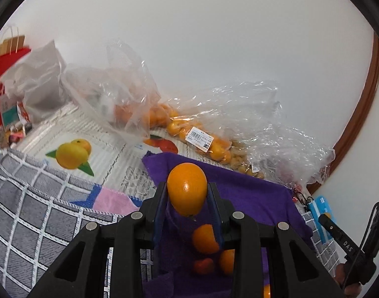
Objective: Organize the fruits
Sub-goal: 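Carry the orange and yellowish fruit over the purple towel with both tools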
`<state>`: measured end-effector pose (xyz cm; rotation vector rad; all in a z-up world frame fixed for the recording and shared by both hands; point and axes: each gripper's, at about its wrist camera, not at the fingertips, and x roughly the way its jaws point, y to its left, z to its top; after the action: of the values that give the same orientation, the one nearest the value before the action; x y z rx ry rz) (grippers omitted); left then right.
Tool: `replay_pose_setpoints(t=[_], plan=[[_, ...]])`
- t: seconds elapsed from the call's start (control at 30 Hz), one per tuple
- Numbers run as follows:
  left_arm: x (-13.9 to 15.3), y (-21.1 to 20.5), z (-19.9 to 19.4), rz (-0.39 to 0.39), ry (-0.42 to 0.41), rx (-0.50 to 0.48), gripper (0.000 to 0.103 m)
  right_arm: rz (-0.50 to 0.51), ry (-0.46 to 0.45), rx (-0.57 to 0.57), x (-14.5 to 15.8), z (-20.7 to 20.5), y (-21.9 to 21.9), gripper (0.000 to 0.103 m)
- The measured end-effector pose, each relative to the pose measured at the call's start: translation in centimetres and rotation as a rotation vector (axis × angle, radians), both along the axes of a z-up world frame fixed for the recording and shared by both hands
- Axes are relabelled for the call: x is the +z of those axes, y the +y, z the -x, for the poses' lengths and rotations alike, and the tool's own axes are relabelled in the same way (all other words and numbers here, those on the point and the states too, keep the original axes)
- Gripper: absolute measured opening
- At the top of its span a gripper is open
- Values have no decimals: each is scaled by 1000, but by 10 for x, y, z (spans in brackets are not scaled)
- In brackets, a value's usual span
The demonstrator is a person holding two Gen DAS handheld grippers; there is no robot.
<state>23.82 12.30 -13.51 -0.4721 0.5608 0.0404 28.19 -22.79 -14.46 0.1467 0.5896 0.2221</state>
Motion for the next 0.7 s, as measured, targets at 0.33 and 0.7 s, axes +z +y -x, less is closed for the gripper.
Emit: replay_pose_setpoints(t=[0.33,0.7], plan=[[-14,-11,-8,44,32,-78,30,-11,108,22,-33,-21,4,28],[-22,-55,-7,52,45,-260,30,6,159,13,-45,-30,9,28]])
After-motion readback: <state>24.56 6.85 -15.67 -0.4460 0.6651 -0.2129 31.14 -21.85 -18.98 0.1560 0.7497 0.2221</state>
